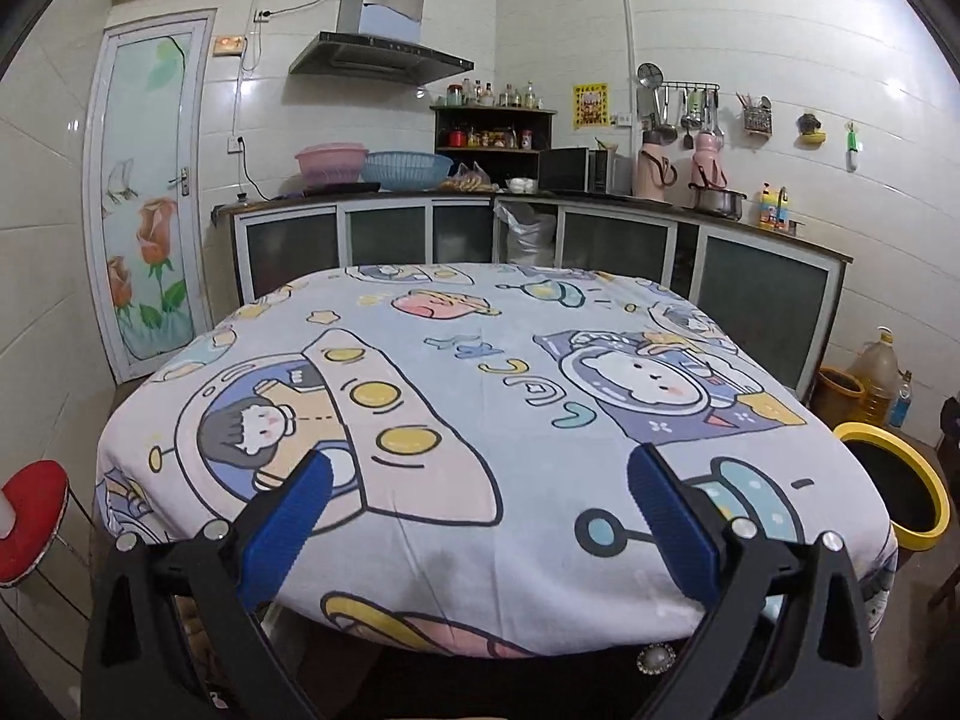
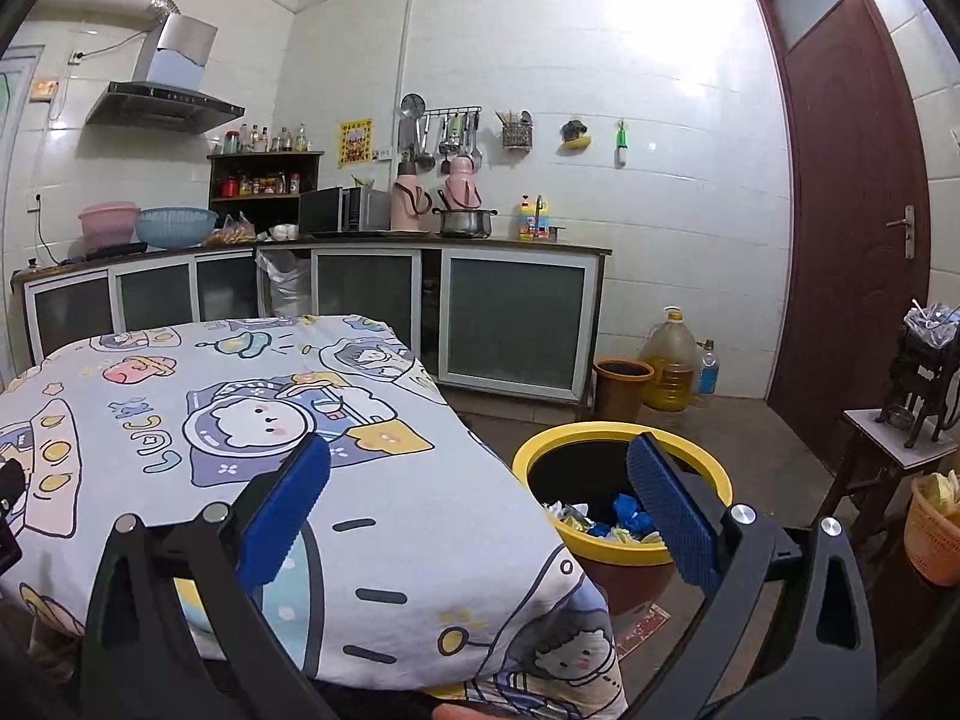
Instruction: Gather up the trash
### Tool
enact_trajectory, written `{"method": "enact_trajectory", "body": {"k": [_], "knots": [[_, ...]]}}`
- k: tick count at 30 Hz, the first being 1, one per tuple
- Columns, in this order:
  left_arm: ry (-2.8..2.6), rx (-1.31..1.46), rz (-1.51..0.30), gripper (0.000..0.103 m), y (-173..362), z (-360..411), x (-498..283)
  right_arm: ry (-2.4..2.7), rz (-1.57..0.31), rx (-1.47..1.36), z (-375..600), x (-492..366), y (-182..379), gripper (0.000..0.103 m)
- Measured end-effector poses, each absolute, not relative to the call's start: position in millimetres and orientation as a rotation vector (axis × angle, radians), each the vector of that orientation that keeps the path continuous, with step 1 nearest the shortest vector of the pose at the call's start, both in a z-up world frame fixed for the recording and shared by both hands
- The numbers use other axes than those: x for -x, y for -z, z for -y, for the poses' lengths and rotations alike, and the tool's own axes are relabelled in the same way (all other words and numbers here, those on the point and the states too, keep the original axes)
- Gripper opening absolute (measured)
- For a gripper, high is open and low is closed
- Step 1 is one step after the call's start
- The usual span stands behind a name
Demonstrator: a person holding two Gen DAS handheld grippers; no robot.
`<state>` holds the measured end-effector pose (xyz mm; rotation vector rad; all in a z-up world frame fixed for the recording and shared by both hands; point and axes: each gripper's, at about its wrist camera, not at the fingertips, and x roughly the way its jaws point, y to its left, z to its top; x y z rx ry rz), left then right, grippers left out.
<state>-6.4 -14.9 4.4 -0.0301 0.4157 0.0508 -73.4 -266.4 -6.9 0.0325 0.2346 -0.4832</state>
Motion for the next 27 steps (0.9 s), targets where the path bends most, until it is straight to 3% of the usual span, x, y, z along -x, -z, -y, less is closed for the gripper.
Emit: {"method": "enact_trajectory", "body": {"k": [27], "knots": [[-0.006, 0.066, -0.499, 0.095, 9, 16, -6, 0.44, -0.286, -0.021, 260, 63, 11, 0.095]]}}
